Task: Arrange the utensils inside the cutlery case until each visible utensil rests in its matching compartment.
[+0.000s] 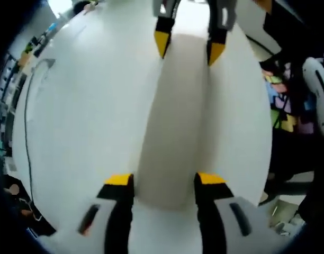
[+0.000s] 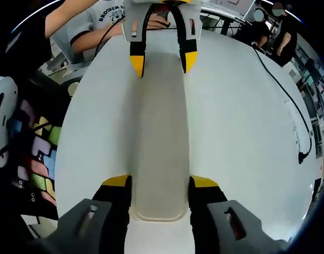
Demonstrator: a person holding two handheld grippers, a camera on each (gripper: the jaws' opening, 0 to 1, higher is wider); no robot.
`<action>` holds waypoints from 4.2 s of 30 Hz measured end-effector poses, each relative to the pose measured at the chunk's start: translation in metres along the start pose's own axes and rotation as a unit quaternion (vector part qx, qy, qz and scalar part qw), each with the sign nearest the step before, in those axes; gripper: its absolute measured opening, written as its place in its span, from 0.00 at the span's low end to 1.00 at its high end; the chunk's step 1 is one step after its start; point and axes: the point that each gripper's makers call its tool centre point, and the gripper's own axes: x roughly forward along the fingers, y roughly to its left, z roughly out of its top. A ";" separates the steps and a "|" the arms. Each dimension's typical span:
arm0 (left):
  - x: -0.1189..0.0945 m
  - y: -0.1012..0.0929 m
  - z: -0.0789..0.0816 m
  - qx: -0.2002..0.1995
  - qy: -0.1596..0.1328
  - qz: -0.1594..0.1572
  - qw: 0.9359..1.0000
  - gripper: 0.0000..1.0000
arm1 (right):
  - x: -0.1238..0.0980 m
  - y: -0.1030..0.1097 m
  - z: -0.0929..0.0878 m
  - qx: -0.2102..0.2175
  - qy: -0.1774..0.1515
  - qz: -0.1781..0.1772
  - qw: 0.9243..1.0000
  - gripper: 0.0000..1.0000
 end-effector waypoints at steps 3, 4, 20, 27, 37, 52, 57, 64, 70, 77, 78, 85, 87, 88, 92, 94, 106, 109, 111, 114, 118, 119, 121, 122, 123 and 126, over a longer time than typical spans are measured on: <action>-0.001 0.001 -0.001 0.000 -0.003 0.002 1.000 0.45 | -0.001 0.001 0.000 -0.005 -0.011 -0.001 1.000 0.43; -0.001 0.001 -0.001 0.001 -0.007 0.003 1.000 0.45 | 0.000 0.001 0.001 -0.009 -0.012 0.000 1.000 0.43; -0.004 -0.001 0.004 0.022 -0.013 -0.007 1.000 0.44 | -0.005 0.002 -0.003 -0.008 0.020 -0.008 1.000 0.42; -0.015 0.013 0.019 0.034 -0.018 0.004 0.999 0.43 | -0.019 -0.015 -0.007 -0.004 0.017 -0.022 1.000 0.42; -0.019 0.050 0.034 0.047 -0.006 0.017 0.999 0.43 | -0.028 -0.055 -0.013 -0.002 0.029 -0.039 0.999 0.43; -0.003 0.088 0.048 0.044 -0.001 0.021 0.999 0.44 | -0.018 -0.090 -0.028 0.007 0.039 -0.052 0.998 0.43; 0.006 0.088 0.048 0.039 -0.006 0.005 0.999 0.44 | -0.011 -0.092 -0.033 0.005 0.049 -0.043 0.998 0.43; 0.008 0.090 0.047 0.040 0.003 -0.001 0.999 0.44 | -0.011 -0.092 -0.032 0.013 0.048 -0.038 0.998 0.43; 0.011 0.092 0.047 0.038 -0.004 -0.006 0.999 0.44 | -0.011 -0.091 -0.033 0.025 0.049 -0.032 0.998 0.43; 0.013 0.092 0.047 0.034 0.000 -0.006 0.999 0.45 | -0.010 -0.091 -0.033 0.037 0.047 -0.021 0.998 0.43; 0.012 0.093 0.047 0.034 -0.001 -0.006 0.999 0.45 | -0.010 -0.091 -0.033 0.038 0.046 -0.020 0.998 0.43; 0.012 0.093 0.047 0.035 -0.015 -0.006 0.999 0.45 | -0.010 -0.092 -0.032 0.038 0.050 -0.021 0.998 0.45; 0.012 0.093 0.047 0.034 -0.017 -0.007 0.999 0.45 | -0.011 -0.095 -0.032 0.038 0.051 -0.026 0.998 0.48; 0.012 0.093 0.047 0.034 -0.017 -0.007 0.999 0.45 | -0.011 -0.097 -0.032 0.038 0.051 -0.029 0.998 0.50; 0.011 0.094 0.047 0.035 -0.022 -0.007 0.999 0.45 | -0.011 -0.099 -0.033 0.041 0.049 -0.029 0.998 0.52; 0.011 0.094 0.047 0.036 -0.027 -0.008 0.999 0.45 | -0.011 -0.101 -0.034 0.046 0.051 -0.034 0.997 0.58; 0.010 0.093 0.044 0.044 -0.030 -0.001 0.999 0.46 | -0.043 -0.087 -0.026 0.022 0.049 -0.062 0.997 0.74; 0.008 0.099 0.041 0.062 -0.029 0.020 0.997 0.53 | -0.056 -0.079 -0.019 0.014 0.034 -0.069 0.997 0.75; 0.006 0.101 0.035 0.062 -0.023 0.027 0.997 0.55 | -0.065 -0.077 -0.015 0.012 0.022 -0.081 0.996 0.75; -0.004 0.102 0.023 0.058 -0.019 0.040 0.997 0.55 | -0.080 -0.074 -0.010 0.012 -0.003 -0.107 0.994 0.76; -0.028 0.099 0.019 0.056 -0.046 0.071 0.995 0.56 | -0.096 -0.075 -0.009 0.037 -0.059 -0.127 0.989 0.77; -0.035 0.096 0.021 0.049 -0.060 0.076 0.994 0.56 | -0.100 -0.077 -0.012 0.052 -0.071 -0.139 0.986 0.76; -0.048 0.093 0.026 0.048 -0.086 0.097 0.990 0.52 | -0.105 -0.080 -0.016 0.069 -0.088 -0.160 0.981 0.76; -0.052 0.091 0.028 0.054 -0.096 0.102 0.989 0.51 | -0.108 -0.080 -0.016 0.075 -0.107 -0.169 0.977 0.77; -0.058 0.088 0.030 0.060 -0.108 0.110 0.986 0.50 | -0.109 -0.079 -0.015 0.089 -0.128 -0.176 0.972 0.77; -0.069 0.074 0.033 0.040 -0.142 0.133 0.980 0.49 | -0.119 -0.078 -0.019 0.125 -0.180 -0.201 0.955 0.77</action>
